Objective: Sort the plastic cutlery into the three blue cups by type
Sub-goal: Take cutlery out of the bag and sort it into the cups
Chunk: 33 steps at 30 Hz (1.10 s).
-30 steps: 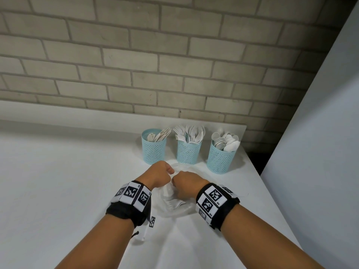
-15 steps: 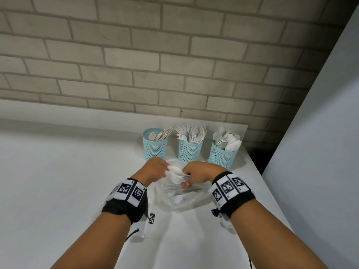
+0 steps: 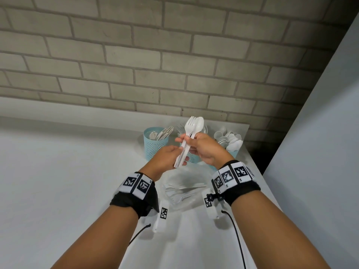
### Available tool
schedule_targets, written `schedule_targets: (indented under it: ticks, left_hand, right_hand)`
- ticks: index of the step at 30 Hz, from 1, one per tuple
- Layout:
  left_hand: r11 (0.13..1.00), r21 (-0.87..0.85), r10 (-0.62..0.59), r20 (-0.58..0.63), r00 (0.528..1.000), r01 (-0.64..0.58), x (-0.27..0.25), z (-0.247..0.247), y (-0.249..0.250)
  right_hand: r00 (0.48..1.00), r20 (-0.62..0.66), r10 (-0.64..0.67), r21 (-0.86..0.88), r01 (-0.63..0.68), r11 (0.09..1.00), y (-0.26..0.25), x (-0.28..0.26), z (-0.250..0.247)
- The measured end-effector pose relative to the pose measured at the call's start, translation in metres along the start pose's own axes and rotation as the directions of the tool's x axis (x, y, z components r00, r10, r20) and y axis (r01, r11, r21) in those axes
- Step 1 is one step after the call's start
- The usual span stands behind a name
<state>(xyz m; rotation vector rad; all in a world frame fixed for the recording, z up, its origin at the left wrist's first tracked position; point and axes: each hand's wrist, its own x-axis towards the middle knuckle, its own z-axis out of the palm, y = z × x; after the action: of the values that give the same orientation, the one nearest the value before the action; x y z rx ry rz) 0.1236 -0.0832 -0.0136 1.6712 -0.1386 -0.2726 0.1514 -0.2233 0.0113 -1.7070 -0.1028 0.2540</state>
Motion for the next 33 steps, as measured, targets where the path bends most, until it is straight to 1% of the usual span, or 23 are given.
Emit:
schedule_targets:
  ticks: [1,2,4,7,8,10,13,17,20,21,23,25,26,28,30,31,33]
  left_hand:
    - [0.999,-0.048,0.006,0.044,0.999,-0.004,-0.001,0.001,0.0]
    - [0.997,-0.081,0.02,0.064,0.998,-0.015,-0.002,0.002,0.0]
    - [0.992,-0.121,0.035,0.061,0.998,-0.027,-0.001,0.003,-0.002]
    - [0.983,-0.186,0.002,0.045,0.999,0.006,0.0,0.004,-0.006]
    - [0.976,-0.218,-0.016,0.048,0.999,0.026,0.0,0.005,-0.008]
    - [0.96,-0.273,-0.05,0.045,0.998,0.06,0.0,0.004,-0.009]
    - [0.944,-0.318,-0.08,0.037,0.996,0.088,0.001,0.002,-0.011]
    - [0.94,-0.327,-0.083,0.047,0.995,0.094,0.003,0.0,-0.012]
    - [0.944,-0.318,-0.081,0.046,0.996,0.092,0.003,0.002,-0.011]
    - [0.949,-0.303,-0.083,0.04,0.996,0.091,0.003,0.002,-0.011]
    - [0.961,-0.263,-0.087,0.025,0.996,0.091,0.004,0.005,-0.01]
    - [0.968,-0.235,-0.087,0.019,0.996,0.089,0.004,0.007,-0.009]
    - [0.97,-0.226,-0.085,0.015,0.996,0.086,0.004,0.008,-0.009]
    - [0.977,-0.199,-0.08,0.005,0.997,0.079,0.004,0.01,-0.008]
    - [0.982,-0.176,-0.073,0.001,0.997,0.072,0.004,0.011,-0.007]
    - [0.983,-0.172,-0.069,0.002,0.998,0.068,0.005,0.012,-0.007]
    - [0.985,-0.162,-0.058,0.005,0.998,0.058,0.006,0.013,-0.007]
  right_hand:
    - [1.0,-0.002,0.006,-0.02,-0.006,1.0,0.002,0.002,0.002]
    - [1.0,-0.001,0.01,-0.031,-0.01,0.999,0.003,0.003,0.003]
    - [1.0,0.0,0.023,-0.031,-0.023,0.999,0.007,0.003,0.005]
    - [0.999,-0.002,0.048,-0.012,-0.048,0.999,0.01,0.003,0.007]
    - [0.998,-0.001,0.055,0.013,-0.055,0.998,0.01,0.003,0.007]
    - [0.998,-0.015,0.061,0.118,-0.059,0.991,0.008,0.002,0.007]
    - [0.995,-0.083,0.056,0.3,-0.028,0.954,0.004,0.001,0.005]
    - [0.986,-0.166,0.016,0.397,0.052,0.916,0.007,0.005,0.002]
    - [0.971,-0.237,-0.008,0.369,0.098,0.924,0.009,0.006,-0.002]
    - [0.966,-0.26,-0.008,0.324,0.095,0.941,0.008,0.006,-0.003]
    - [0.947,-0.32,-0.023,0.172,0.082,0.982,0.005,0.003,-0.007]
    - [0.898,-0.432,-0.08,0.071,0.123,0.99,-0.003,0.004,-0.016]
    - [0.858,-0.502,-0.106,0.073,0.165,0.984,-0.009,0.003,-0.023]
    - [0.734,-0.661,-0.157,0.072,0.27,0.96,-0.021,0.004,-0.041]
    - [0.585,-0.773,-0.247,-0.009,0.38,0.925,-0.031,0.002,-0.058]
    - [0.518,-0.803,-0.296,-0.061,0.422,0.905,-0.034,0.0,-0.064]
    - [0.417,-0.827,-0.376,-0.18,0.438,0.881,-0.038,-0.006,-0.073]
